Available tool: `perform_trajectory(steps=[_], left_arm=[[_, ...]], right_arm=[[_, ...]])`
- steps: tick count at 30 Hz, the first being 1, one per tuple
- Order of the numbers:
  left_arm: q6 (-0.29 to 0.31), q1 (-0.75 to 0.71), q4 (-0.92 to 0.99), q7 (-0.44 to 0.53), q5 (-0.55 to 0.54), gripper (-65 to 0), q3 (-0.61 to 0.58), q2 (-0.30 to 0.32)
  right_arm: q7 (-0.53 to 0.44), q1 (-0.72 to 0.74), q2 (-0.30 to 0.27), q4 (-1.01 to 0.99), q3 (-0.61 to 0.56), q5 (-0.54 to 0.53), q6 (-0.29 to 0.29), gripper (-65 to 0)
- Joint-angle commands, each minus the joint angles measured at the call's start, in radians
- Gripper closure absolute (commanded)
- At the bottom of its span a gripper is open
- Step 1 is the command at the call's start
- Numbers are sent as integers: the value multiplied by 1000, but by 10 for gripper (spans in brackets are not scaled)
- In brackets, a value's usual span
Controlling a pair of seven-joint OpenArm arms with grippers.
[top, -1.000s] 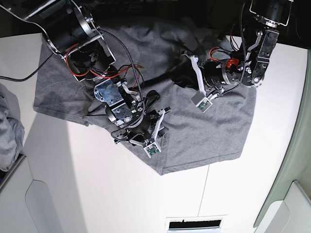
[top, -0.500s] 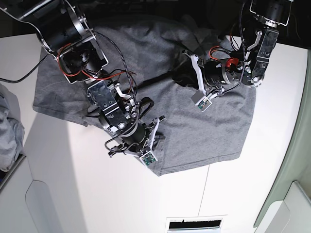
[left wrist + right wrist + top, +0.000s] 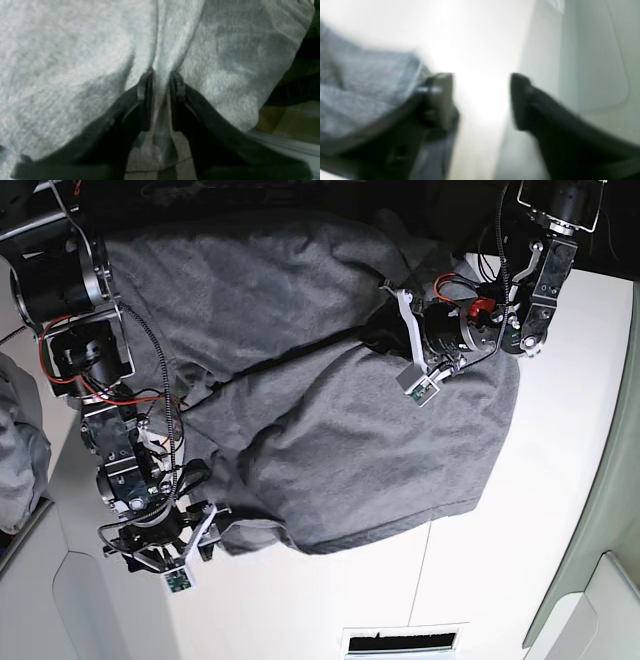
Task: Layout the t-shirt on the table in an organized manner, then fold the t-shirt properly
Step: 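Grasp the shirt corners with both grippers, then pull the shirt corners apart with both grippers to flatten it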
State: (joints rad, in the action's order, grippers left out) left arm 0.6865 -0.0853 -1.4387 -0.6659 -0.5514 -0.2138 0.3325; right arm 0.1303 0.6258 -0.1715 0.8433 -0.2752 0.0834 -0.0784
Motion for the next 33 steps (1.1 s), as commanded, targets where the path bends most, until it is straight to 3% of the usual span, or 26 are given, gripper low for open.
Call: perform_trajectory(steps=[1, 4, 7, 9, 12, 17, 21, 24, 30, 33], left_arm=[[12, 14, -13, 11, -20, -154, 5, 5], [12, 17, -13, 11, -20, -153, 5, 6], [12, 37, -13, 10, -21, -154, 5, 7], [12, 68, -13, 10, -47, -153, 5, 18], [12, 128, -13, 10, -99, -153, 5, 42], [12, 238, -13, 13, -102, -144, 4, 50], [-32, 319, 49, 87, -11, 0, -29, 43], [-75, 386, 190, 156, 65, 0, -86, 19], [-81, 555, 551, 285, 172, 0, -183, -69], [-169, 622, 693, 296, 230, 0, -186, -107]], right_arm=[[-19, 31, 3, 15, 20, -16, 10, -388], [44, 25, 3, 16, 61, -44, 24, -386], [168, 24, 3, 20, 75, -66, 24, -372], [228, 9, 3, 42, 75, -65, 39, -250], [301, -64, -1, 165, 75, -60, 95, 0], [452, -241, -12, 488, 75, -5, 100, 0], [568, -369, -14, 697, 75, 11, 76, 0], [562, -458, -14, 724, 75, 48, 62, 0], [541, -579, -15, 724, 79, 48, 37, 0], [539, -630, -14, 715, 104, 47, -2, 0]])
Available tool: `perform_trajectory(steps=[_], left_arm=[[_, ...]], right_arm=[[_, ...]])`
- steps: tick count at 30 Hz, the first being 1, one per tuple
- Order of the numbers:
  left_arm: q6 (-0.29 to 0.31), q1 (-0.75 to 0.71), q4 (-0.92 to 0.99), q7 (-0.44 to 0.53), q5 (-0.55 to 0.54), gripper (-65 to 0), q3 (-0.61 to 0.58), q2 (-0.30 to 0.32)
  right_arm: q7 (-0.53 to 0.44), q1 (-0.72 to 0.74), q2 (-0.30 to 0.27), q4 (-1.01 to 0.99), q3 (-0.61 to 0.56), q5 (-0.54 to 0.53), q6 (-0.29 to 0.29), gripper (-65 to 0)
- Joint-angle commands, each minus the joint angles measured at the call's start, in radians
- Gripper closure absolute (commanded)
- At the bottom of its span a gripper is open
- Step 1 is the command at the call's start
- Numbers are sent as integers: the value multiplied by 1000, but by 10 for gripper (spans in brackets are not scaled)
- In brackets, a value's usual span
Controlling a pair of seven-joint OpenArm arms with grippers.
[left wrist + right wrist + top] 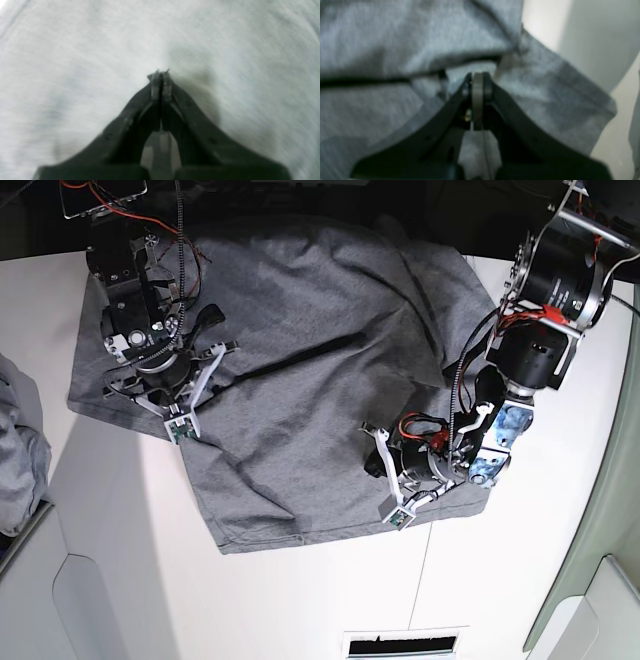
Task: Layout the t-shirt on the table in an organized manner, then fold the t-shirt properly
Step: 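Pull the shirt corners apart with both grippers to flatten it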
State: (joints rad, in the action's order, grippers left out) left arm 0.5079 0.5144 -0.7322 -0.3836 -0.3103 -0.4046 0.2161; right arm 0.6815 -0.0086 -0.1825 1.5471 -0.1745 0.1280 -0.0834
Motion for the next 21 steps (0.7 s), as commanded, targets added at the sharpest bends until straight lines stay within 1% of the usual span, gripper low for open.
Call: perform_trajectory(steps=[1, 2, 4, 7, 9, 12, 14, 18, 21], left_arm=[[-16, 41, 24, 14, 3, 0, 5, 5], [-39, 56, 53, 14, 15, 0, 5, 6], [-84, 85, 97, 14, 51, 0, 5, 13], [-155, 114, 123, 13, 77, 0, 5, 39], [-188, 126, 126, 4, 77, 0, 5, 62], [-214, 132, 126, -18, 77, 0, 5, 95], [-213, 133, 126, -33, 76, 0, 5, 110], [-212, 133, 126, -78, 75, 0, 5, 111], [-212, 133, 125, -110, 75, 0, 5, 107]], right_arm=[[-13, -9, -3, 5, 16, 3, -3, 0], [-21, -23, -5, -1, 31, 3, -4, 0], [-34, -43, -12, -10, 67, 0, -27, 0], [-34, -53, -43, -24, 122, -60, -57, 0], [-36, -53, -71, -44, 155, -98, -76, 0], [-70, -50, -105, -81, 192, -141, -84, 0], [-107, -42, -123, -101, 203, -166, -108, 0], [-110, 24, -136, -167, 205, -201, -129, 0], [-135, 99, -136, -257, 205, -223, -168, 0]])
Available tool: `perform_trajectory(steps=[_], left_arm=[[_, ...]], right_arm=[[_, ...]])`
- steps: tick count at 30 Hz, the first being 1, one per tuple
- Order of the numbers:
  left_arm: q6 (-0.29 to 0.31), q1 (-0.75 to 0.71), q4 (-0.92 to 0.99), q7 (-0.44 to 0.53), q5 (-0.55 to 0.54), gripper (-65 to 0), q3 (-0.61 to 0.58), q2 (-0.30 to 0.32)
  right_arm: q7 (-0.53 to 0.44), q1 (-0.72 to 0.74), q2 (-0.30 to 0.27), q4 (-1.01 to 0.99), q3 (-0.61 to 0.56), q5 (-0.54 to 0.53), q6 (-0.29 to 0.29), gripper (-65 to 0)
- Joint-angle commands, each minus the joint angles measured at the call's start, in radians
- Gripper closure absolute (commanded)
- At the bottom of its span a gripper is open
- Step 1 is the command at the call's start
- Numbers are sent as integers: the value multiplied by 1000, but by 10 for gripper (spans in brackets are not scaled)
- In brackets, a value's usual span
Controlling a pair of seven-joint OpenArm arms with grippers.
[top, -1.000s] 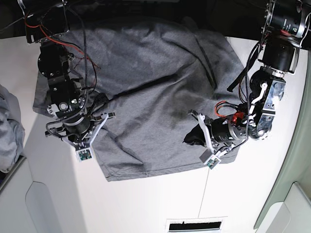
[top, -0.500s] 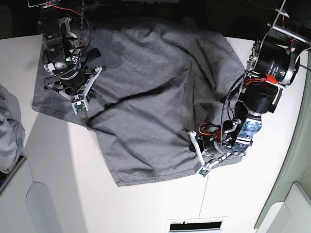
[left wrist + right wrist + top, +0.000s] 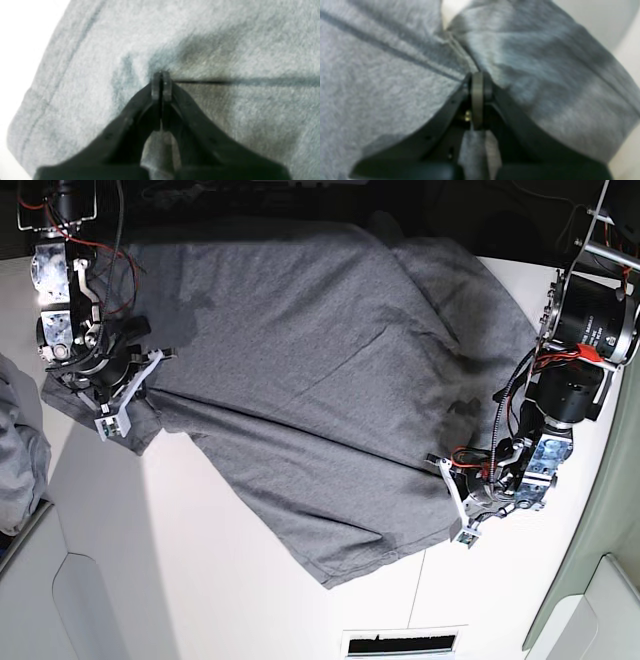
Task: Layout the t-shirt on the table in an organized manner, then fold the t-shirt properly
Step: 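Pull the shirt corners apart with both grippers to flatten it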
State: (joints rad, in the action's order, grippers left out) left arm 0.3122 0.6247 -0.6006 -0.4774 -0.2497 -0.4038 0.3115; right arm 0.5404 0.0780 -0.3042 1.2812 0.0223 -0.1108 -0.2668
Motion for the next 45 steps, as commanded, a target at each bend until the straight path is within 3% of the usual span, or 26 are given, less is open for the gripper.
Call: perform_trajectory(steps=[1, 5, 11, 17, 20, 23, 26, 30, 35, 45], left_arm=[[-10, 23, -9, -25, 14, 0, 4, 13], [41, 28, -24, -77, -8, 0, 4, 16], [43, 41, -32, -85, -39, 0, 4, 30], [44, 84, -32, -106, -63, 0, 4, 44], [71, 119, -32, -128, -100, 0, 4, 50], [167, 144, -33, -159, -178, 0, 4, 61], [279, 140, -58, -196, -289, 0, 4, 89], [386, 87, -151, -259, -491, 0, 4, 163], [386, -35, -317, -298, -592, 0, 4, 262], [386, -225, -367, -260, -578, 0, 4, 337]], right_arm=[[-10, 42, -14, -30, 8, 8, 5, 0], [-47, 182, -11, -208, 8, -5, -28, 0], [-74, 372, -11, -407, 8, -5, -36, 0], [-73, 505, -11, -452, 8, -8, -37, 0], [-20, 541, -12, -442, 8, -55, -38, 0], [106, 536, -12, -394, 8, -140, -56, 0], [196, 459, -12, -280, 8, -215, -84, 0], [304, 260, -15, 5, 11, -343, -161, 0], [360, 12, -29, 358, 33, -378, -161, 0], [385, -246, -53, 387, 35, -325, -201, 0]])
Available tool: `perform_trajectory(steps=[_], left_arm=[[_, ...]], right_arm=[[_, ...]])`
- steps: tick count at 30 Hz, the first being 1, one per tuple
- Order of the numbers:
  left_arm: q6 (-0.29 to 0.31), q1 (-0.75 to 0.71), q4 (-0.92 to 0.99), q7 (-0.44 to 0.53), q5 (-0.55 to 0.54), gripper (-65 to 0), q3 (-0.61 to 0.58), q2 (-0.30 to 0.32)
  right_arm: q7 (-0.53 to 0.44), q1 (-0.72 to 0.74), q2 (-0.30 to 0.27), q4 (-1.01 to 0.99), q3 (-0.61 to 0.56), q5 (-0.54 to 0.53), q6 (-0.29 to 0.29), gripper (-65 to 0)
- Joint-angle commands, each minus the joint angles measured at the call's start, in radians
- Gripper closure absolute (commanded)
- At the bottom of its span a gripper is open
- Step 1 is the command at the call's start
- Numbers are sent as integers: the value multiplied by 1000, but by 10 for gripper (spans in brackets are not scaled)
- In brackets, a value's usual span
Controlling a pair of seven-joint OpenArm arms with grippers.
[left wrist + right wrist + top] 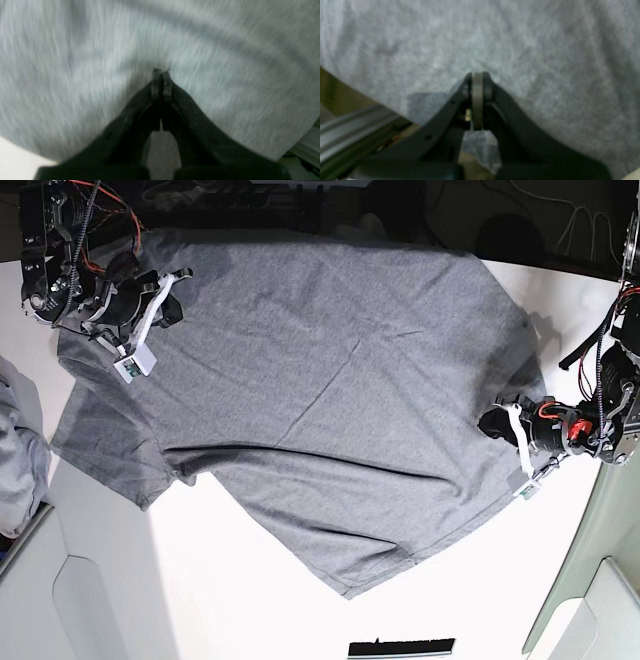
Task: Layout the t-shirt on the table in an organized manner, then fold the t-shirt properly
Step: 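Pull the shirt corners apart with both grippers to flatten it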
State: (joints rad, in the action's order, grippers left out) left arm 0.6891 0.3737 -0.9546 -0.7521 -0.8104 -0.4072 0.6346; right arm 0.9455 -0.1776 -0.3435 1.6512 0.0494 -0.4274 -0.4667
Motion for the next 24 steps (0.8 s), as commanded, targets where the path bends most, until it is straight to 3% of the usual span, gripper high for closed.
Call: perform_trajectory(steps=[1, 9, 17, 24], left_arm=[[9, 18, -13, 16, -17, 0, 8, 11], [9, -2, -13, 15, -24, 0, 8, -58], [9, 18, -20, 18, -55, 0, 12, -74], [9, 53, -21, 15, -55, 0, 90, -74]], right_arm=[[-26, 2, -18, 11, 8, 5, -2, 0], [-114, 65, -41, -230, 8, 72, -2, 0], [-160, 350, -44, -573, 8, 74, -6, 0], [-246, 599, -44, -761, 8, 161, -5, 0]])
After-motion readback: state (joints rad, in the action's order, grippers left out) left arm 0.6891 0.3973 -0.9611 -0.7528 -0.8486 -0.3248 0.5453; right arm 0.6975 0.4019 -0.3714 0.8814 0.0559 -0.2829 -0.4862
